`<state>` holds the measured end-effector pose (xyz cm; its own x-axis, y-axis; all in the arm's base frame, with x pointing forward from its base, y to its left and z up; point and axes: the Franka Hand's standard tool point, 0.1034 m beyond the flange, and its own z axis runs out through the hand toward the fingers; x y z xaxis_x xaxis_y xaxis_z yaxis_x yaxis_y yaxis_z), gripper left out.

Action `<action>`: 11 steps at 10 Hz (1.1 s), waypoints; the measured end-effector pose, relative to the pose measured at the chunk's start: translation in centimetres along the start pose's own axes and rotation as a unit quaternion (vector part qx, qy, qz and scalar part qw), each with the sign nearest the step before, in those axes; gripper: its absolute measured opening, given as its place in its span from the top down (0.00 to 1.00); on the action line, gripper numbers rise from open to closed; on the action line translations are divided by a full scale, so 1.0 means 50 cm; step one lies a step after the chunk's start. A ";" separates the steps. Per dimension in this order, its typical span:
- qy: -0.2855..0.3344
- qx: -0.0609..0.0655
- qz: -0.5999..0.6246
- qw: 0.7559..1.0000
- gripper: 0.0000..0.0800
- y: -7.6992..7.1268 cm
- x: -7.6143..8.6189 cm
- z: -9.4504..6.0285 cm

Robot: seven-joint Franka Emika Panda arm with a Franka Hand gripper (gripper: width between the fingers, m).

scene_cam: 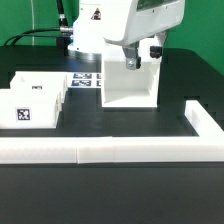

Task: Assemble drawer

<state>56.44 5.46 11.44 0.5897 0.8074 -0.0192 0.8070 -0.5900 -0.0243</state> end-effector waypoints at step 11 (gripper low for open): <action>0.000 -0.006 0.110 0.994 0.19 -0.062 -0.039 -0.024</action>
Offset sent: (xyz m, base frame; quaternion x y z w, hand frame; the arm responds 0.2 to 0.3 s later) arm 0.0000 0.0000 0.0000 0.0000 0.0000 0.0000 1.0000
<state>52.83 5.69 12.78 0.7519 0.6589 -0.0219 0.6589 -0.7522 -0.0084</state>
